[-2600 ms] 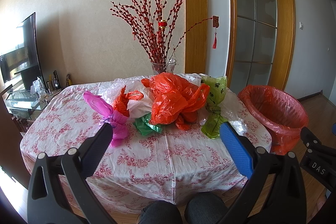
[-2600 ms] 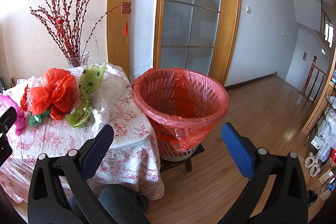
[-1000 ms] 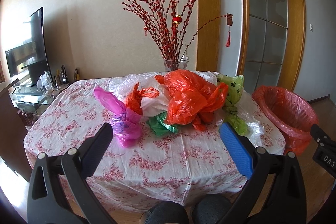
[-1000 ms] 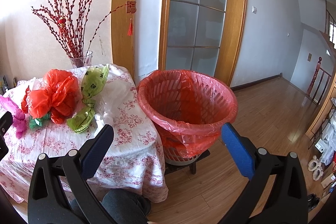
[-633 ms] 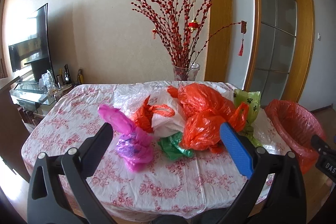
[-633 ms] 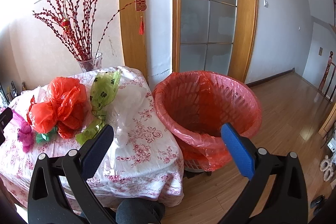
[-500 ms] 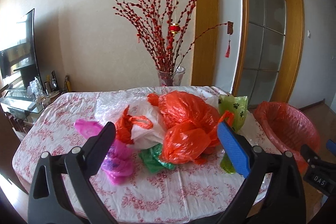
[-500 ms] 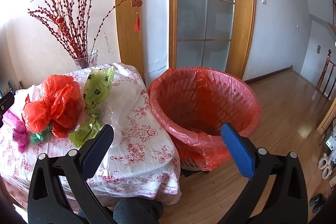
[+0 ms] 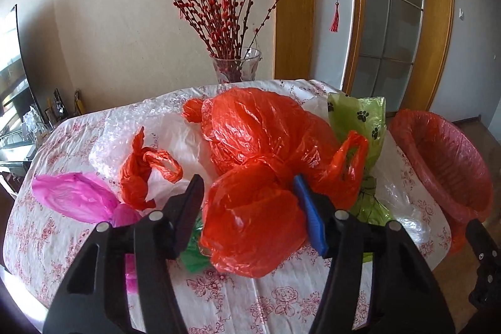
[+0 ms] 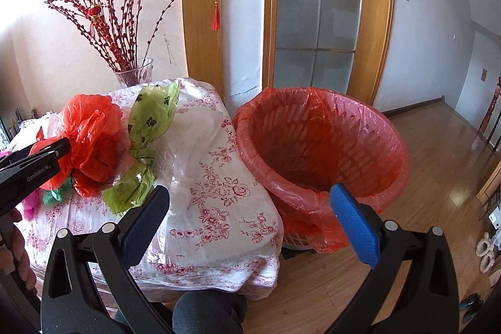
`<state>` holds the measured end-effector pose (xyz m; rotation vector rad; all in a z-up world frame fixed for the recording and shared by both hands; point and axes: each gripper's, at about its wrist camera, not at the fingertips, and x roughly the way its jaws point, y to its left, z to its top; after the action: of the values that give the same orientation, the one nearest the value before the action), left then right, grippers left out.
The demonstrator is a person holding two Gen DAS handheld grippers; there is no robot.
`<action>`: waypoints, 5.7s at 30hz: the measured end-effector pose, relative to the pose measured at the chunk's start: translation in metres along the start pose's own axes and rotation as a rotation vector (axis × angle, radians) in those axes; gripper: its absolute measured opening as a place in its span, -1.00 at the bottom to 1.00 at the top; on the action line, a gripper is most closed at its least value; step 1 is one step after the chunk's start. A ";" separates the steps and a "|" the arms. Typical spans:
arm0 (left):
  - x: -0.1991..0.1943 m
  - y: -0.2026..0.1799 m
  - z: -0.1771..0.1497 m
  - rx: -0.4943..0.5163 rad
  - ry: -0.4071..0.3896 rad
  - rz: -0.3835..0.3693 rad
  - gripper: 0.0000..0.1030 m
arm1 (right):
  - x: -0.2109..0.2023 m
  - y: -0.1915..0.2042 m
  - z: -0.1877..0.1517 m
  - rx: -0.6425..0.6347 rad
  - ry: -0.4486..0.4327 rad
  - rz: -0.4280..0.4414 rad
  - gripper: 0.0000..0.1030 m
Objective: Collect trash
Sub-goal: 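Grasp the red bag with the left tool while the right tool grasps the green paw-print bag, then carry both bags over the red-lined basket and open both tools to drop them, then grasp the clear plastic bag with the right tool while the left tool reaches the pink bag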
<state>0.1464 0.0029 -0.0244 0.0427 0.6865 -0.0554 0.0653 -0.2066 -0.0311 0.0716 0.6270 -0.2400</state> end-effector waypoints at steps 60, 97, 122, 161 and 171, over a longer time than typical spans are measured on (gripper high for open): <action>-0.022 0.002 0.063 0.002 -0.186 -0.152 -0.75 | 0.043 0.031 0.068 -0.093 0.012 0.244 -0.65; 0.034 -0.217 0.050 0.219 -0.053 -0.588 -0.74 | 0.075 -0.145 0.057 0.147 0.019 -0.047 -0.65; 0.037 -0.181 0.038 0.160 -0.045 -0.472 -0.18 | 0.048 -0.149 0.042 0.101 -0.051 -0.164 0.68; -0.052 0.102 -0.019 -0.153 -0.155 0.171 0.19 | 0.089 0.054 0.002 -0.144 0.176 0.196 -0.47; -0.056 0.117 -0.043 -0.192 -0.121 0.197 0.19 | 0.074 0.048 0.007 -0.133 0.134 0.181 -0.58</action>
<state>0.0835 0.1243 -0.0197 -0.0771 0.5618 0.1954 0.1393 -0.1757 -0.0693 0.0163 0.7640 -0.0178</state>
